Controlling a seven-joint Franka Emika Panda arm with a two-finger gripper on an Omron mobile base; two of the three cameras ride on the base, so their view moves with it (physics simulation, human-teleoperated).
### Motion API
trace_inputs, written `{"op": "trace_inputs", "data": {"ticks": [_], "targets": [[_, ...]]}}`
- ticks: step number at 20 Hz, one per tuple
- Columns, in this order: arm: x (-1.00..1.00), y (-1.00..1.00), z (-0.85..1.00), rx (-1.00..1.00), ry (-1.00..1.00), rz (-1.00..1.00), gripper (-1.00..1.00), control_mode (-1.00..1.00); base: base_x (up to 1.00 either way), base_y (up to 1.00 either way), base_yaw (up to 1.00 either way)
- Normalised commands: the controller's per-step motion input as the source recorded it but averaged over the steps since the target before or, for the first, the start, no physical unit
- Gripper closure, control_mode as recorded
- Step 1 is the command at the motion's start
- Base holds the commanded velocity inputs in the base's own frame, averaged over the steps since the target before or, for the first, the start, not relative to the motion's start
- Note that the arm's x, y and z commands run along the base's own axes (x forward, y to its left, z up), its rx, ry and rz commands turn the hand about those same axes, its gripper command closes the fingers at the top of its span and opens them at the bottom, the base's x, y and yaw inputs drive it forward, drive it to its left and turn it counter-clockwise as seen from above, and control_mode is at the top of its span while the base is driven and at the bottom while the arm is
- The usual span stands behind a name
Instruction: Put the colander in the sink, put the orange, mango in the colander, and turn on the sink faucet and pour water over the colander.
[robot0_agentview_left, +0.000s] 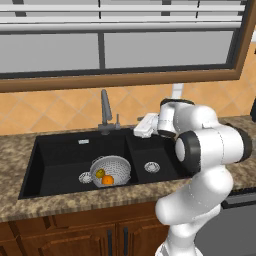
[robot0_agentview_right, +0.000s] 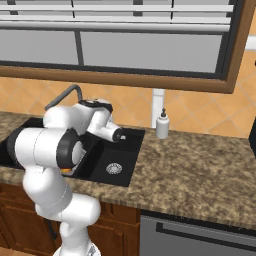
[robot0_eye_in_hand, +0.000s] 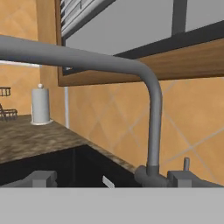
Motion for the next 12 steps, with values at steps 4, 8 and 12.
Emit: {"op": "trace_inputs", "data": {"ticks": [4,8,12], "targets": [[0.38,0.06,-0.04,0.0,0.0,0.0,-1.0,-1.0,0.0,0.0,0.0],[0.34,0.1,-0.08,0.0,0.0,0.0,-1.0,-1.0,0.0,0.0,0.0],[0.5,0.1,-0.15,0.0,0.0,0.0,-1.0,-1.0,0.0,0.0,0.0]]}}
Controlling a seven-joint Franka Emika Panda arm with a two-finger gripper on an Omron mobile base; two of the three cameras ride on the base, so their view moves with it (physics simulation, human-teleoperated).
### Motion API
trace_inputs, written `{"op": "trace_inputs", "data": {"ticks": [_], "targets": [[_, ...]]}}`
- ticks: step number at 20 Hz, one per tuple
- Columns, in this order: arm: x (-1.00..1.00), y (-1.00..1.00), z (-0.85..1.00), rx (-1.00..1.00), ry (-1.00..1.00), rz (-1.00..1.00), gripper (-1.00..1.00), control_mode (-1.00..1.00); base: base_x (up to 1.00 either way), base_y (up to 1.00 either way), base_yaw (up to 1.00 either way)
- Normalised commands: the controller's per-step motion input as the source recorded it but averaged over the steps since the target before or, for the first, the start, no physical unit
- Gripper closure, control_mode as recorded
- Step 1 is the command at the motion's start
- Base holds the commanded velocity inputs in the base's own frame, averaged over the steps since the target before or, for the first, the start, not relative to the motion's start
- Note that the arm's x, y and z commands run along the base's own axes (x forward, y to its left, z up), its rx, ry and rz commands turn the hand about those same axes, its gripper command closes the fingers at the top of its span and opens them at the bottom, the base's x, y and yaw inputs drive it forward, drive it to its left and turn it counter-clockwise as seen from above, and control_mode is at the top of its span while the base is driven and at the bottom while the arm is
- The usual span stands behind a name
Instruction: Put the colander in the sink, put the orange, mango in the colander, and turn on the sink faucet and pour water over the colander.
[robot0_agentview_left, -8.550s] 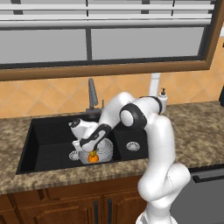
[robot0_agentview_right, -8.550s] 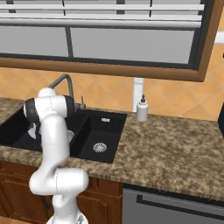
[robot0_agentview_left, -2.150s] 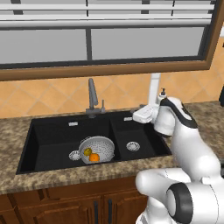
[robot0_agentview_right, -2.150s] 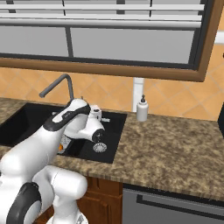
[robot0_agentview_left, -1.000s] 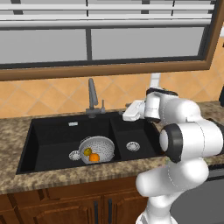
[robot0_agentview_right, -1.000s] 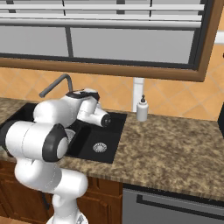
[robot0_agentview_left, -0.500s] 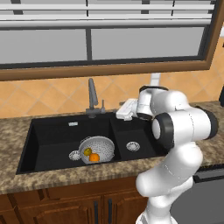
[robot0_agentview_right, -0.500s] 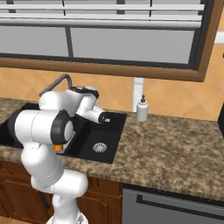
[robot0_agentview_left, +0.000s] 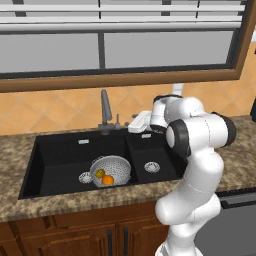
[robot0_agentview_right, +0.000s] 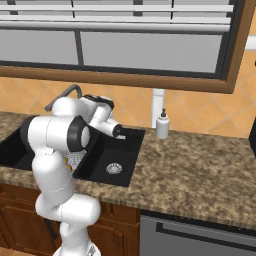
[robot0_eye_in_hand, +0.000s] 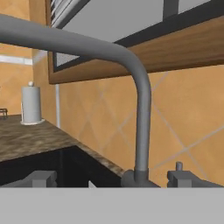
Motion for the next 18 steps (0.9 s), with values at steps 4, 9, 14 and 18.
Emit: {"op": "trace_inputs", "data": {"ticks": [4,9,14,18], "targets": [[0.49,0.07,-0.16,0.0,-0.01,0.0,-1.0,-1.0,0.0,0.0,0.0],[0.44,0.04,-0.22,0.0,0.0,0.0,-1.0,-1.0,0.0,0.0,0.0],[0.4,0.11,-0.2,0.0,-0.02,0.0,-1.0,-1.0,0.0,0.0,0.0],[0.39,0.12,-0.22,0.0,-0.02,0.0,-1.0,-1.0,0.0,0.0,0.0]]}}
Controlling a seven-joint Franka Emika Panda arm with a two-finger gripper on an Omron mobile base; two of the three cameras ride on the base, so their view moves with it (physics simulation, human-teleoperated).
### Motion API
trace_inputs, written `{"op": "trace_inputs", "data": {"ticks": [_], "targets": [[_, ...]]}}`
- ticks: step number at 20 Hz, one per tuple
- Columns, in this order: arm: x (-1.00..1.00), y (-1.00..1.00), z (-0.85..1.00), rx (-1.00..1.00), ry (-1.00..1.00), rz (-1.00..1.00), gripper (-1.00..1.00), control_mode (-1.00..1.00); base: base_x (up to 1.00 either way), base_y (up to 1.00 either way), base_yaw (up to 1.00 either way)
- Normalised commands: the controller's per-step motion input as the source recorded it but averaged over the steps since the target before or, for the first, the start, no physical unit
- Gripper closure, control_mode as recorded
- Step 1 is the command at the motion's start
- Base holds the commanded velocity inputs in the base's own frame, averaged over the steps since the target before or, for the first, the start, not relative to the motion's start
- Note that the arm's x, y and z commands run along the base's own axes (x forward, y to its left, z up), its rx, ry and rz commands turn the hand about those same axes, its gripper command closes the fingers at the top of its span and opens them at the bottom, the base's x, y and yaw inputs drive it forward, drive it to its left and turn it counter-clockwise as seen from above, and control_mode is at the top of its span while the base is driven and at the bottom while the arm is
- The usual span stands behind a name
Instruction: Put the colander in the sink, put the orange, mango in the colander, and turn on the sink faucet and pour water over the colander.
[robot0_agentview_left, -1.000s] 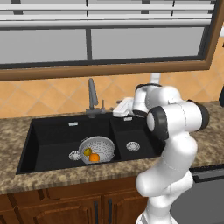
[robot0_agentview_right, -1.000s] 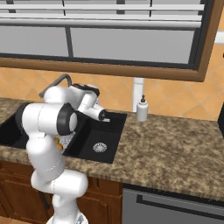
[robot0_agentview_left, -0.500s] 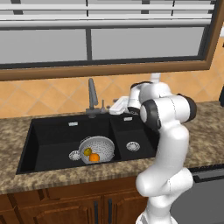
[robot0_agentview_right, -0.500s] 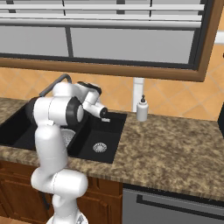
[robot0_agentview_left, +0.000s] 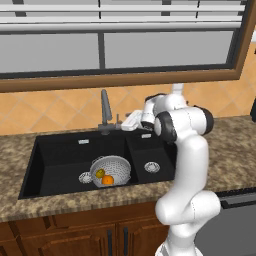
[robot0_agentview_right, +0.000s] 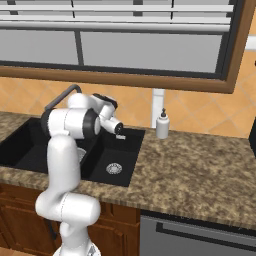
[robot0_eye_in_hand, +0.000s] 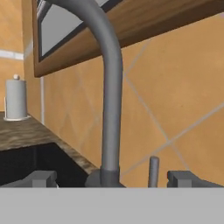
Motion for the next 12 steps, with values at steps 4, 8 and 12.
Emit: {"op": "trace_inputs", "data": {"ticks": [4,8,12], "targets": [[0.41,0.12,-0.23,0.0,0.0,0.0,-1.0,-1.0,0.0,0.0,0.0],[0.42,0.07,-0.18,0.0,0.0,0.0,-1.0,-1.0,0.0,0.0,0.0],[0.41,0.1,-0.13,0.0,-0.01,0.0,-1.0,-1.0,0.0,0.0,0.0]]}}
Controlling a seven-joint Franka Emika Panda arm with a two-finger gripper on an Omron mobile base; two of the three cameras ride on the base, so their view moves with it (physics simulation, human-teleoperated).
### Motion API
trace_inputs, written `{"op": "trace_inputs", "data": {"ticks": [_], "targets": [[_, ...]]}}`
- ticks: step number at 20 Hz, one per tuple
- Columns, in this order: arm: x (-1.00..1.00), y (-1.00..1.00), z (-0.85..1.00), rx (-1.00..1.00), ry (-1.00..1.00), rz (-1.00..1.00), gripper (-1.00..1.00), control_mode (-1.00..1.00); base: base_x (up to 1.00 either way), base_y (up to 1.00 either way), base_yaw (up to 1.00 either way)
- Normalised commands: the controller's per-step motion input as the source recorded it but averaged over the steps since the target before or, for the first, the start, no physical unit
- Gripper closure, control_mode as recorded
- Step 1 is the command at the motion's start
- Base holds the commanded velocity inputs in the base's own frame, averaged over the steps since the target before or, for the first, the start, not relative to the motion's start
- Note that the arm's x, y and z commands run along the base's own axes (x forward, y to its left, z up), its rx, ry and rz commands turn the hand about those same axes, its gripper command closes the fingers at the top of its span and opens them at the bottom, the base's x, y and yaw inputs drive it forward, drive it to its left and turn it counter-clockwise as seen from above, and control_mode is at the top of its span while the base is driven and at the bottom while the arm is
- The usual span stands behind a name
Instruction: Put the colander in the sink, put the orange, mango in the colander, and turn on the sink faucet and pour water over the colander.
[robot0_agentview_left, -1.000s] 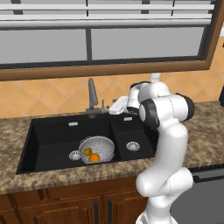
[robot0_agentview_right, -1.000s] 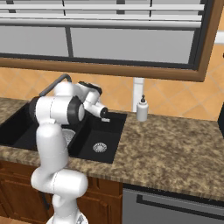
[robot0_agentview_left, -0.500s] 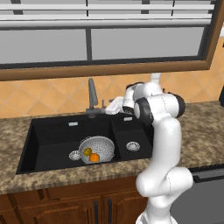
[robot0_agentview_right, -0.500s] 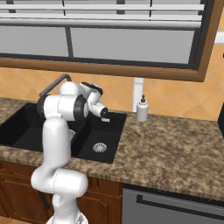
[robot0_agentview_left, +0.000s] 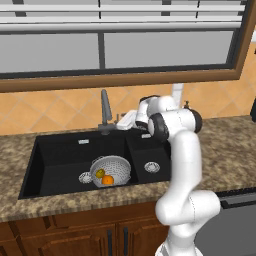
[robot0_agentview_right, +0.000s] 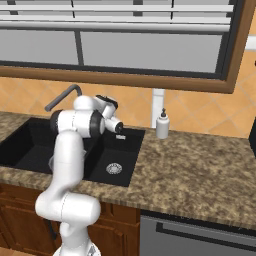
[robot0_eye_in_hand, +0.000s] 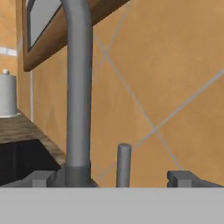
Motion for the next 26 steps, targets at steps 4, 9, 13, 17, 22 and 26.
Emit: {"op": "trace_inputs", "data": {"ticks": [4,9,13,17,22,26], "targets": [[0.42,0.11,-0.12,0.0,-0.04,0.0,-1.0,-1.0,0.0,0.0,0.0],[0.4,0.14,-0.16,0.0,-0.02,0.0,-1.0,-1.0,0.0,0.0,0.0],[0.36,0.08,-0.18,0.0,0.0,0.0,-1.0,-1.0,0.0,0.0,0.0],[0.28,0.03,-0.13,0.0,0.0,0.0,-1.0,-1.0,0.0,0.0,0.0],[0.24,0.03,-0.06,0.0,0.0,-0.01,1.0,-1.0,0.0,0.0,0.0],[0.16,0.0,-0.06,0.0,0.0,0.0,1.0,-1.0,0.0,0.0,0.0]]}}
